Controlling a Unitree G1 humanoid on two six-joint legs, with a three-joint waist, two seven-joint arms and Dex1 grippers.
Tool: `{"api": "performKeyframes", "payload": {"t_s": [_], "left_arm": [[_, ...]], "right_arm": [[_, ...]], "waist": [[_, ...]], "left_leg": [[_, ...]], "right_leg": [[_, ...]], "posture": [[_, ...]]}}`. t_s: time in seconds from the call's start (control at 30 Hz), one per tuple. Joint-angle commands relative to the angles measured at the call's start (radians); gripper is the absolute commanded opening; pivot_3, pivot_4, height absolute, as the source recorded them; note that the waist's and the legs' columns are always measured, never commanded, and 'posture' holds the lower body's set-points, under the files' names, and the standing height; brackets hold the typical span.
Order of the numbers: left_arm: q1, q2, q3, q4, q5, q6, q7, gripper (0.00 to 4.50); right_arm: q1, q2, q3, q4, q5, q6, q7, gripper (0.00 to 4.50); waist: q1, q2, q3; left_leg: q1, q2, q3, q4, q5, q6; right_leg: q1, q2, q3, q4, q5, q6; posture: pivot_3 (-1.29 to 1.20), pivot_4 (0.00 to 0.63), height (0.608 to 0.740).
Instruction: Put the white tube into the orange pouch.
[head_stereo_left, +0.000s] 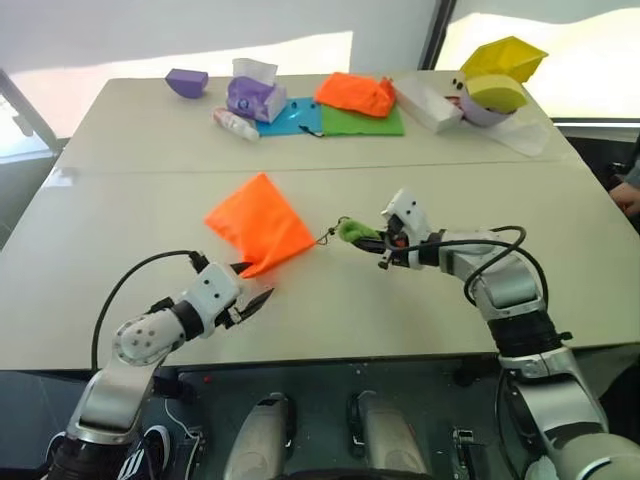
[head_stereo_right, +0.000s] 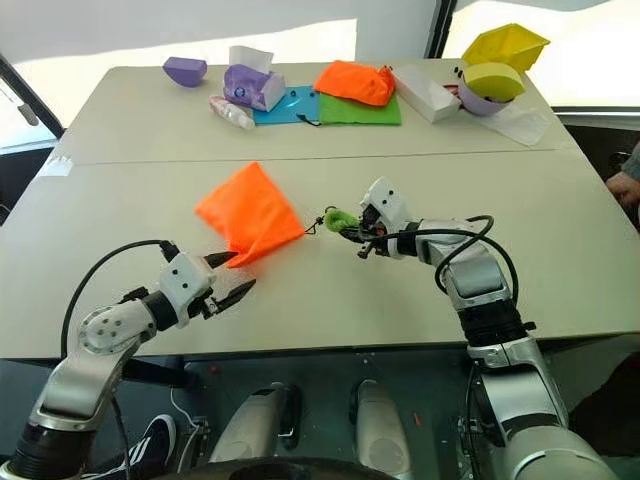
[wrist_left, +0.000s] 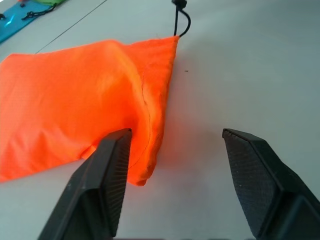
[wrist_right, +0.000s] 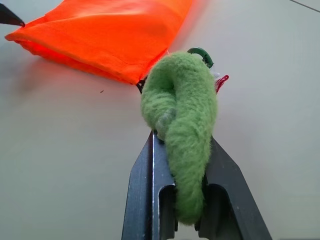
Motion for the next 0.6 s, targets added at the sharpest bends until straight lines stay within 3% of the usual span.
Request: {"api": "performKeyframes", "payload": {"t_s": [0.03,0.3,0.37,0.47,0.6], "left_arm": [[-0.151,-0.022,-0.003,0.003,-0.052,-0.025,-0.015,3.12],[-0.431,-0.121,-0.156,0.315,0.067,-0.156,-0.001,3.12],[-0.485,-0.143,-0.188,0.391,0.086,-0.079,0.000,3.12],[-0.586,-0.224,-0.222,0.540,0.128,-0.128,0.059,3.12],[-0.640,-0.297,-0.245,0.604,0.165,-0.055,0.107,3.12]], "right_arm": [[-0.017,0.023,-0.005,0.015,-0.008,-0.041,-0.032,0.00],[-0.028,0.060,0.006,0.067,-0.026,-0.080,-0.065,0.00],[-0.031,0.066,0.001,0.075,-0.030,-0.086,-0.080,0.00],[-0.034,0.077,0.000,0.087,-0.040,-0.100,-0.102,0.00],[-0.036,0.083,-0.004,0.088,-0.044,-0.113,-0.119,0.00]], "waist": [[0.004,0.000,0.000],[0.022,0.000,-0.001],[0.022,0.000,-0.001],[0.022,0.000,-0.001],[0.022,0.000,-0.001]], "left_leg": [[0.000,0.000,0.000,0.000,0.000,0.000],[0.001,0.000,0.002,0.002,0.001,0.001],[0.000,-0.001,0.002,0.002,0.001,0.001],[0.000,0.000,0.002,0.002,0.001,0.001],[0.000,0.000,0.002,0.003,0.001,0.001]], "right_leg": [[0.000,0.000,0.000,0.000,0.000,0.000],[0.003,0.002,0.000,-0.002,0.004,0.002],[0.003,0.002,0.000,-0.002,0.004,0.003],[0.003,0.003,-0.001,-0.002,0.004,0.003],[0.003,0.004,-0.001,-0.002,0.005,0.005]], "posture": [[0.00,0.150,0.738],[0.00,0.150,0.738],[0.00,0.150,0.738],[0.00,0.150,0.738],[0.00,0.150,0.738]]}}
